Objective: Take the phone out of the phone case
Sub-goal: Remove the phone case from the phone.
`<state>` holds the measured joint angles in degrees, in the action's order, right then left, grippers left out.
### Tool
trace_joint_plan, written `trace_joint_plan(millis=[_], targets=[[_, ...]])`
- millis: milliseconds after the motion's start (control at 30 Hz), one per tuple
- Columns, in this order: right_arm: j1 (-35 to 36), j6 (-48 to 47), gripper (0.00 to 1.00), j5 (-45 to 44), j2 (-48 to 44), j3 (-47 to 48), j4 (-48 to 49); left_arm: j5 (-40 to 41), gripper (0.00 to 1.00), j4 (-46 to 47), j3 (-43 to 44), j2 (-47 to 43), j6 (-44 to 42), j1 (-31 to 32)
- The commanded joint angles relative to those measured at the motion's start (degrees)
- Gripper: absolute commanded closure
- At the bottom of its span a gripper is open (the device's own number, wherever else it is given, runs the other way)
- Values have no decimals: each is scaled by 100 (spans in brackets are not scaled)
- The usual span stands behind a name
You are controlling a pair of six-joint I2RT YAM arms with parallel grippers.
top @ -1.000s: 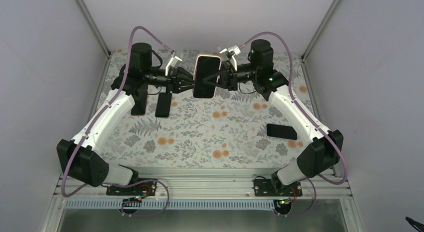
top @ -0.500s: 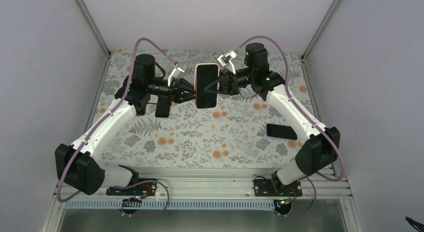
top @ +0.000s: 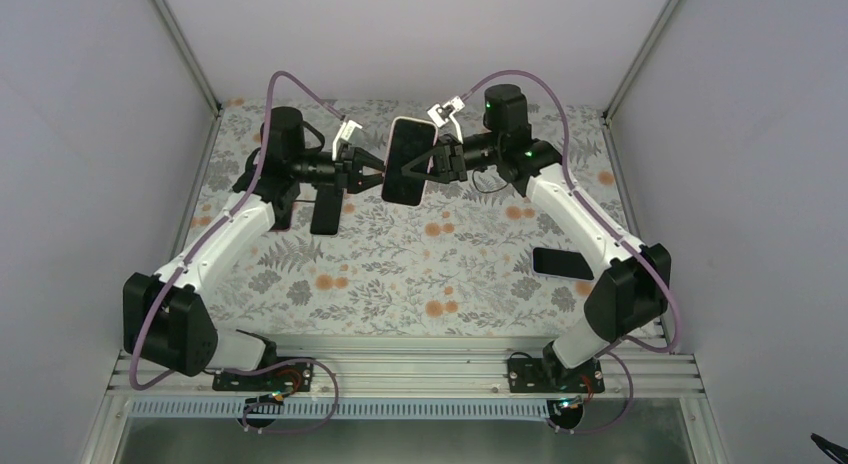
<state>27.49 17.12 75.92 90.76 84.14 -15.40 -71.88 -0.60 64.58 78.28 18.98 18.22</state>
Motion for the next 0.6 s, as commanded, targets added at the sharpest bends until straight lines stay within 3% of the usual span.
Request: trace_joint_plan(millis=[0, 433, 567], targets=[[-57, 299, 64, 196, -72, 38, 159, 455, 98, 526, -3, -10, 243, -74], [-369, 384, 69, -81, -123, -153, 260, 669, 98, 517, -107, -17, 215, -77], [-402, 453, 94, -89, -130, -207, 368, 666, 98, 630, -218, -111, 201, -70]])
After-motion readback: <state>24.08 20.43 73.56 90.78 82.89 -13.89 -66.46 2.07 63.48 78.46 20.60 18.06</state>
